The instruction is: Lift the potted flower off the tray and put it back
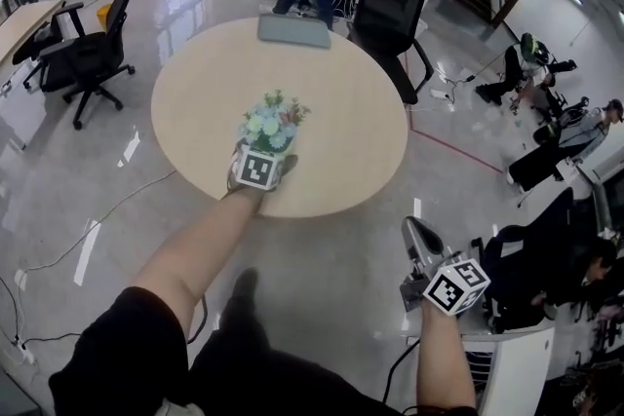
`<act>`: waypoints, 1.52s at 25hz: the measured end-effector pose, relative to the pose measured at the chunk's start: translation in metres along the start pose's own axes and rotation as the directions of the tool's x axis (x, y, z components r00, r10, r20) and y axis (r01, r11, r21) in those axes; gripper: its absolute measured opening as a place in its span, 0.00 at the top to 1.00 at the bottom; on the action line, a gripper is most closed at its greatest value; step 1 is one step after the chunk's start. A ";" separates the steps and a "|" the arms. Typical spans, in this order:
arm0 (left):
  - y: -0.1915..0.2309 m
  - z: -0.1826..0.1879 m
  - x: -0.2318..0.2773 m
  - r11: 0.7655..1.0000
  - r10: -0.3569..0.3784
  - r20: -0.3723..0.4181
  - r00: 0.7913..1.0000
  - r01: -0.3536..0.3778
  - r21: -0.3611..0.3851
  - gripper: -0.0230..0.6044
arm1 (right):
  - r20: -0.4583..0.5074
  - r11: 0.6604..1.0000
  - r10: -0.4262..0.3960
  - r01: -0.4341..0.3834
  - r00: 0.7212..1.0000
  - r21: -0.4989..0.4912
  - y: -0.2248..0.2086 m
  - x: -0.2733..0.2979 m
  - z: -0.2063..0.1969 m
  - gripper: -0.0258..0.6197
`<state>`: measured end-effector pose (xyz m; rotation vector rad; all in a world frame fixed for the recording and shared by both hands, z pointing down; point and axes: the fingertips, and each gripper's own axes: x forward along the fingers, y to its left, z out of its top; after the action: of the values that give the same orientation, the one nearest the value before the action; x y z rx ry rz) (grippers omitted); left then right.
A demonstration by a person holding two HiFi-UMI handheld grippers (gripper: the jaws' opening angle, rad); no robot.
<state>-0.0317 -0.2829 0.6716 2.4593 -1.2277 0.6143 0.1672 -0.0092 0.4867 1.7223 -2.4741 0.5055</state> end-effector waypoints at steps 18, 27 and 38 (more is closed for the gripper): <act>-0.004 -0.074 0.053 1.000 0.009 -0.053 0.999 -0.008 0.015 0.13 | -0.013 0.995 -0.076 0.077 0.997 0.061 -0.017 -0.037 -0.037 0.94; 0.000 -0.077 0.048 0.999 0.030 -0.093 0.995 -0.031 -0.009 0.12 | -0.007 0.993 -0.093 0.093 0.996 0.071 -0.027 -0.046 -0.036 0.94; -0.029 -0.068 -0.112 0.979 -0.137 0.044 0.990 0.142 -0.144 0.11 | 0.035 0.994 -0.076 0.073 0.996 0.079 -0.008 -0.094 -0.018 0.94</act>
<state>-0.0842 -0.1599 0.6702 2.4160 -1.0605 0.4298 0.2063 0.0786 0.4810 1.8620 -2.4347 0.5743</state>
